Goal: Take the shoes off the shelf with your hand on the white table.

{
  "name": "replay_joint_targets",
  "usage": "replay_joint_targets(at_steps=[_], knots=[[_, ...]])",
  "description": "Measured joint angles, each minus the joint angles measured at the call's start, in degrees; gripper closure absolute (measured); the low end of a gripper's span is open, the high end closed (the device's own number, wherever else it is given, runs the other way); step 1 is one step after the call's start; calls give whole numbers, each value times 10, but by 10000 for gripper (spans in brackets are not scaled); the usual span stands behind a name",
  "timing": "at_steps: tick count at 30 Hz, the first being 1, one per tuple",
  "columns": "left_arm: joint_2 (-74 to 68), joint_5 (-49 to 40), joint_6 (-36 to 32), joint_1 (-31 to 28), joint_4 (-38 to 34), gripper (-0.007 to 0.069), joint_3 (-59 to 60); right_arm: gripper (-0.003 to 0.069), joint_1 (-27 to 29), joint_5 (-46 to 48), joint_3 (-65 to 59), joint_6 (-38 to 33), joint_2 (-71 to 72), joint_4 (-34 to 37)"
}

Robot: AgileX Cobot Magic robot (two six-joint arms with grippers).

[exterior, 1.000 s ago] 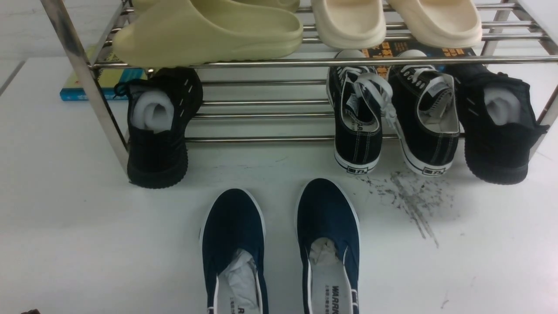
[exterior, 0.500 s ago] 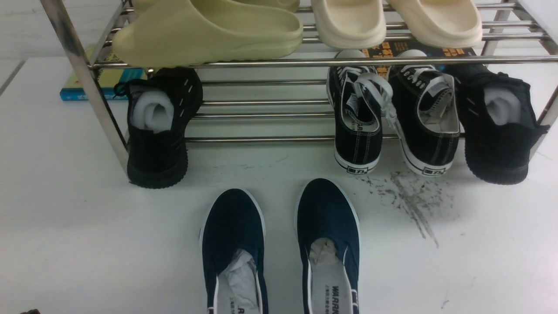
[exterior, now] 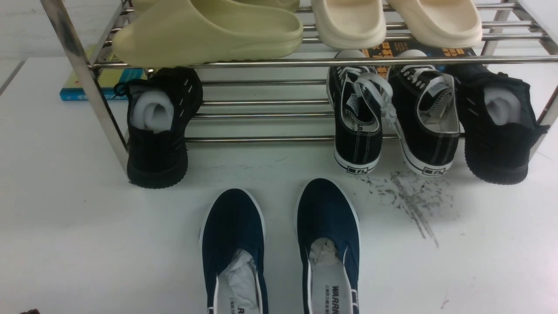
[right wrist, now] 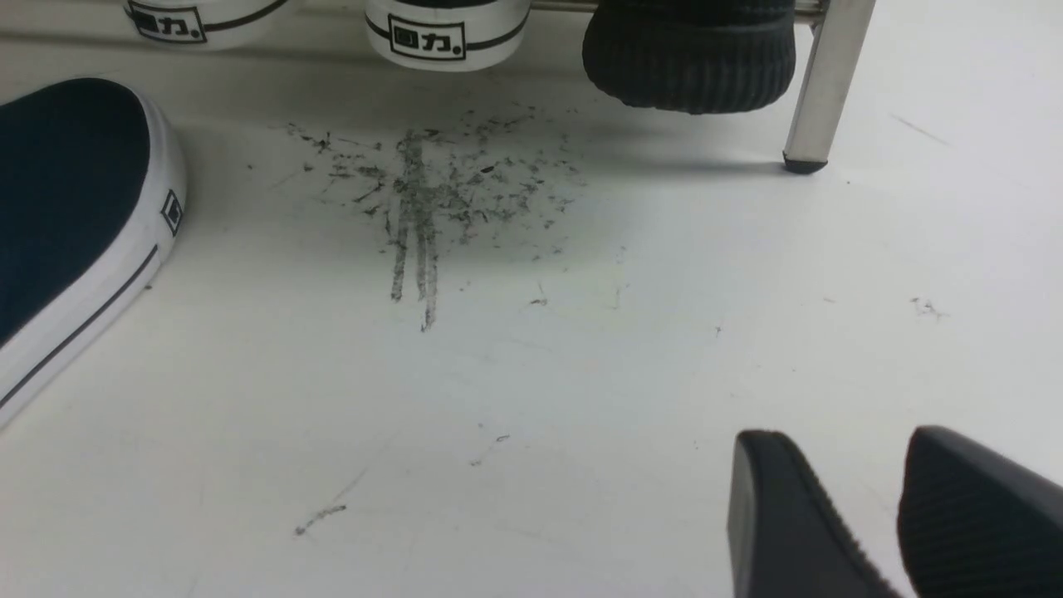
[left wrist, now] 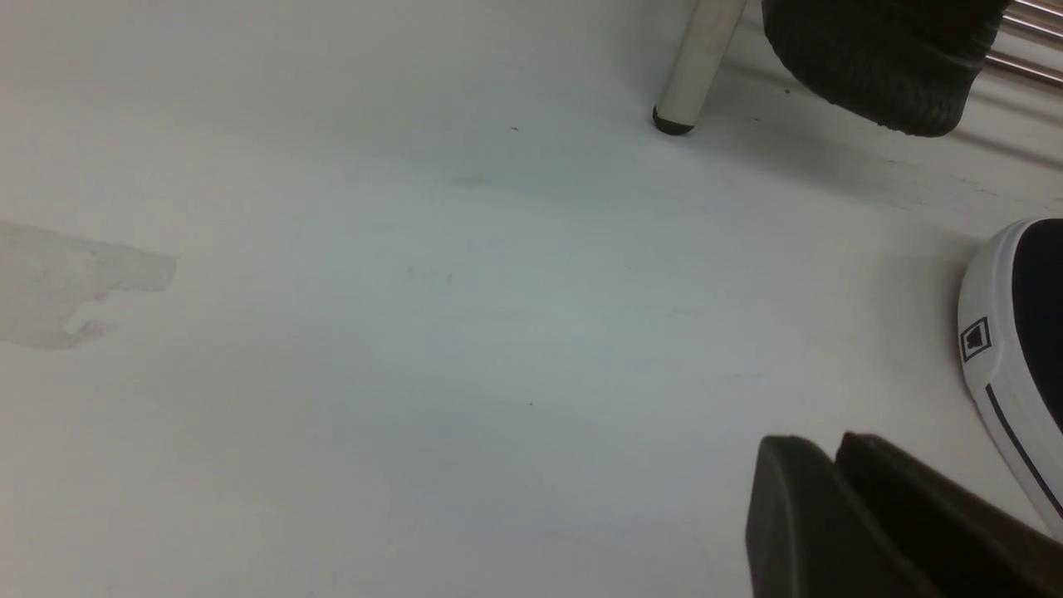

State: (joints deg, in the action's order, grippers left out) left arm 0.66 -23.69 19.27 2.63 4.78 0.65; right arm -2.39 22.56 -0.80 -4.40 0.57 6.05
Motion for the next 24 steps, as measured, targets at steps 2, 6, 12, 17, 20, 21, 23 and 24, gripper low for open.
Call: replay_joint_targets(at_steps=[2, 6, 12, 17, 20, 21, 23, 24], knots=[[0, 0, 0, 0, 0, 534, 0, 419, 0, 0, 0, 0, 0, 0], [0, 0, 1, 0, 0, 531, 0, 419, 0, 0, 0, 0, 0, 0], [0, 0, 1, 0, 0, 523, 0, 419, 0, 0, 0, 0, 0, 0], [0, 0, 1, 0, 0, 518, 0, 419, 0, 0, 0, 0, 0, 0], [0, 0, 1, 0, 0, 518, 0, 419, 0, 0, 0, 0, 0, 0], [0, 0, 1, 0, 0, 516, 0, 419, 0, 0, 0, 0, 0, 0], [0, 0, 1, 0, 0, 511, 0, 419, 0, 0, 0, 0, 0, 0], [0, 0, 1, 0, 0, 508, 0, 419, 0, 0, 0, 0, 0, 0]])
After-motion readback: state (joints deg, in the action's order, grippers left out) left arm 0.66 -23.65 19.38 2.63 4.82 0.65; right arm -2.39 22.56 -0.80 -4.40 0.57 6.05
